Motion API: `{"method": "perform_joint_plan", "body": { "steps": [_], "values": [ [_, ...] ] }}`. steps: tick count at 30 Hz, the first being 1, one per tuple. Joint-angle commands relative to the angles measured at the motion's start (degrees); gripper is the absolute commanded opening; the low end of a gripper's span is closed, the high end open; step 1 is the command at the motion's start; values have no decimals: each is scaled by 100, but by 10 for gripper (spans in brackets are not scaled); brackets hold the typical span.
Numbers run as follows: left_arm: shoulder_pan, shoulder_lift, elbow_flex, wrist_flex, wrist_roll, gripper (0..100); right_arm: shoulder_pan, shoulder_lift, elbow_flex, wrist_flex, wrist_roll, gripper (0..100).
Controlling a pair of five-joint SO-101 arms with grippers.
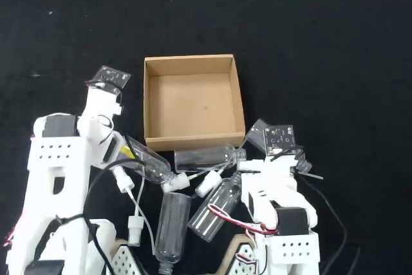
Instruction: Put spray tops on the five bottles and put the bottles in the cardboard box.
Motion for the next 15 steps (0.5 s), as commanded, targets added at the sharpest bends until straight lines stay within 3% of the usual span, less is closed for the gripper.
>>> {"method": "perform_joint_plan", "body": {
  "steps": [1, 9, 15],
  "values": [
    [84, 264, -286, -413, 360, 325, -44, -558, -48, 35, -44, 11],
    [892, 580, -488, 70, 316, 325, -44, -558, -48, 35, -44, 11],
    [989, 651, -418, -369, 290, 325, -44, -558, -48, 35, -44, 11]
  ]
}}
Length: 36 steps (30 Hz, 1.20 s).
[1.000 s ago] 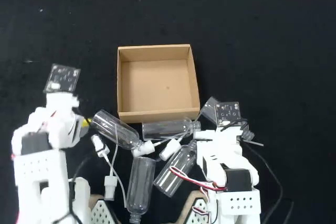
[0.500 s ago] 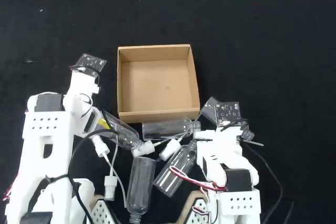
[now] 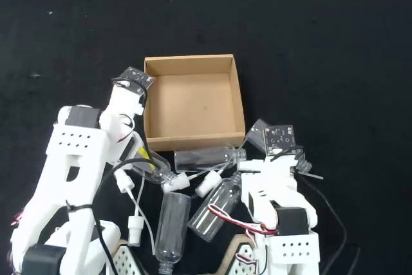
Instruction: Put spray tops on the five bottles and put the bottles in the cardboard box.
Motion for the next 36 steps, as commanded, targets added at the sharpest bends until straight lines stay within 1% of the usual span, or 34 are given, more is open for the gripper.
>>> {"method": "perform_joint_plan", "body": {
  "steps": [1, 3, 4, 6, 9, 12, 22, 27, 30, 34, 36],
  "values": [
    [101, 18, -4, -615, 9, 325, -44, -558, -48, 35, -44, 11],
    [145, -18, 259, -949, 9, 325, -44, -558, -48, 35, -44, 11],
    [171, -18, 338, -993, 9, 327, -44, -558, -48, 35, -44, 11],
    [400, -26, 444, -976, 9, 325, -44, -558, -48, 35, -44, 11],
    [637, -35, 365, -686, 44, 325, -44, -558, -48, 35, -44, 11],
    [716, 0, 382, -677, 53, 325, -44, -558, -48, 35, -44, 11],
    [171, 26, 488, -695, 0, 327, -44, -558, -48, 35, -44, 11],
    [154, 18, 971, -1248, 9, 325, -44, -558, -48, 35, -44, 11],
    [101, -26, 1086, -1363, 0, 325, -44, -558, -48, 35, -44, 11],
    [-321, -35, 1068, -1415, -44, 325, -44, -558, -48, 35, -44, 11],
    [-585, -26, 1086, -1415, -325, 325, -44, -558, -48, 35, -44, 11]
  ]
}}
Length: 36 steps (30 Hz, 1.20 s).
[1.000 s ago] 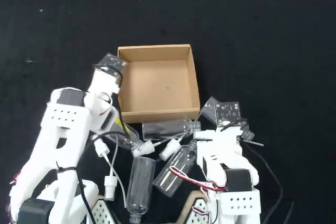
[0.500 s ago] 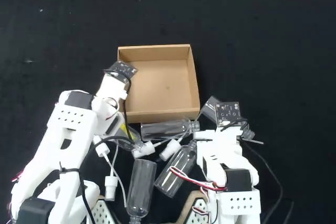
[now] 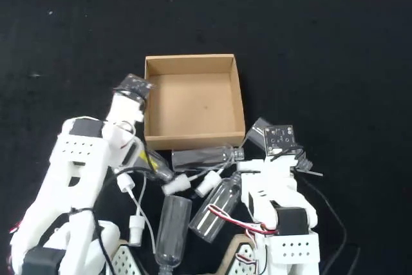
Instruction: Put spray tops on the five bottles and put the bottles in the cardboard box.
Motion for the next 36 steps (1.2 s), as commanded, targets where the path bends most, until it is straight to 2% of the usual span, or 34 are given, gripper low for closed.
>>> {"method": "perform_joint_plan", "body": {
  "steps": [1, 10, 15, 20, 22, 28, 36],
  "values": [
    [-620, 0, 75, -114, -448, 324, -44, -558, -48, 35, -44, 11],
    [-2062, -9, -163, -114, -1240, 324, -44, -558, -48, 35, -44, 11],
    [-2299, -9, -813, 202, -1319, 324, -44, -558, -48, 35, -44, 11],
    [-1640, 44, -1631, 1486, -3103, 324, -44, -558, -48, 35, -44, 11],
    [-1385, 53, -1789, 1626, -3464, 324, -44, -558, -48, 35, -44, 11],
    [-593, 53, -1481, 1134, -3859, 328, -44, -558, -48, 35, -44, 11],
    [-215, 53, -708, 114, -3886, 329, -44, -558, -48, 35, -44, 11]
  ]
}}
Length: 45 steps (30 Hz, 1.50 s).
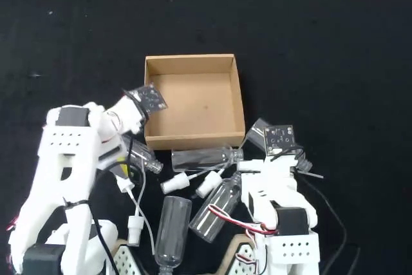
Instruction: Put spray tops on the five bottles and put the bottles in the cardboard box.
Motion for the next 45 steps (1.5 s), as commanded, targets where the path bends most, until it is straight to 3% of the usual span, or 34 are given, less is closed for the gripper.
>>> {"method": "perform_joint_plan", "body": {
  "steps": [1, 13, 18, 31, 40, 45],
  "values": [
    [207, -26, 127, -475, -62, 329, -44, -558, -48, 35, -44, 11],
    [75, 466, 154, -791, -571, 330, -44, -558, -48, 35, -44, 11],
    [-207, 1134, 145, -1389, -527, 330, -44, -558, -48, 35, -44, 11],
    [-242, 1152, 154, -1371, -536, 324, -44, -558, -48, 35, -44, 11],
    [154, 1160, 286, -1363, -536, 269, -44, -558, -48, 35, -44, 11],
    [286, 1160, 277, -1363, -545, 326, -44, -558, -48, 35, -44, 11]
  ]
}}
